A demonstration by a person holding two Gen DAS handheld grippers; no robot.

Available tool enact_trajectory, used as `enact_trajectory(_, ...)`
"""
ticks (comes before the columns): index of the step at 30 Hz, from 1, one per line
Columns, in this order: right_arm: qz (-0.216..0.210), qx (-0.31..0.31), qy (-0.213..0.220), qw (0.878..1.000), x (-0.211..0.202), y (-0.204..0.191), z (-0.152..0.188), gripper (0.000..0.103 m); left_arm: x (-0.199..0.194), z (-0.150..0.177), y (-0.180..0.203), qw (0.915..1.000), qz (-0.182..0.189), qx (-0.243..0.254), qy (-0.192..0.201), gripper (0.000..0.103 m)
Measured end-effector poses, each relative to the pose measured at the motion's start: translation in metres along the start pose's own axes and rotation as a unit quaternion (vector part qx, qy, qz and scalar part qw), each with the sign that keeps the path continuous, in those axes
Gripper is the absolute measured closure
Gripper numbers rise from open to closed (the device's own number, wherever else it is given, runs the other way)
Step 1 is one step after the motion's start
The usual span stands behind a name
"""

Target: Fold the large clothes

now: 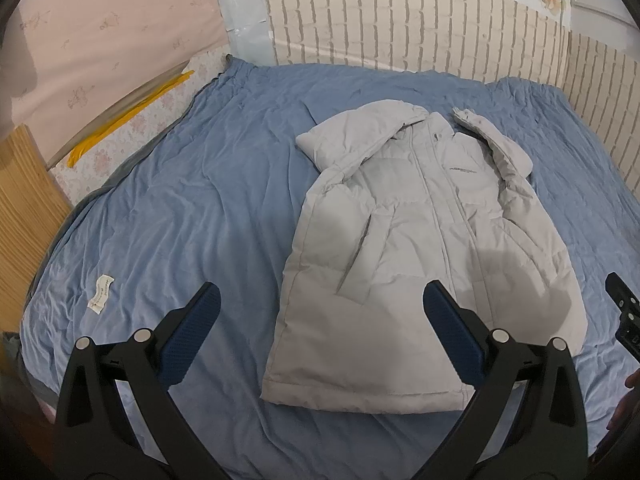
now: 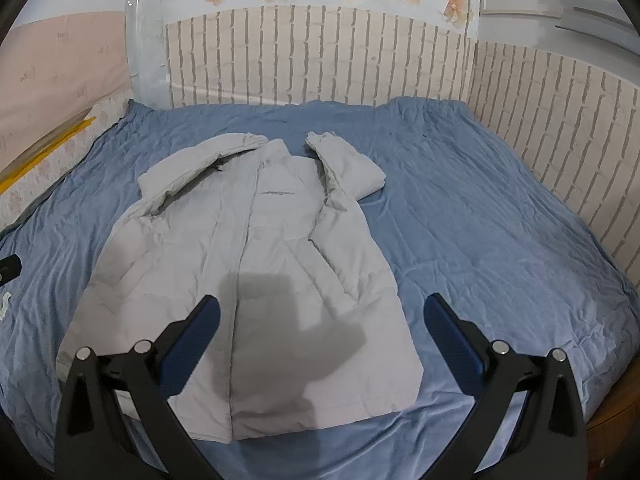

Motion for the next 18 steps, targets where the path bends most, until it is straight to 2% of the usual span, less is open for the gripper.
enact_trajectory(18,0.002,-0.003,-0.005,1.0,0.0047,-0.0036,0.0021,0.001,0.0035,0.0026,0.0033,1.0,0.001,0.002,-0.005,0.003)
Point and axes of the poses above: each gripper's, at about its wrist camera, not at the fingertips, and x roughly the way its jaws point, y to its right, z to its underside, the point moved 3 cm from there along x, roughly the way its jaws point, and after that the axes turned 13 degrees about -y, right-handed, at the moved point
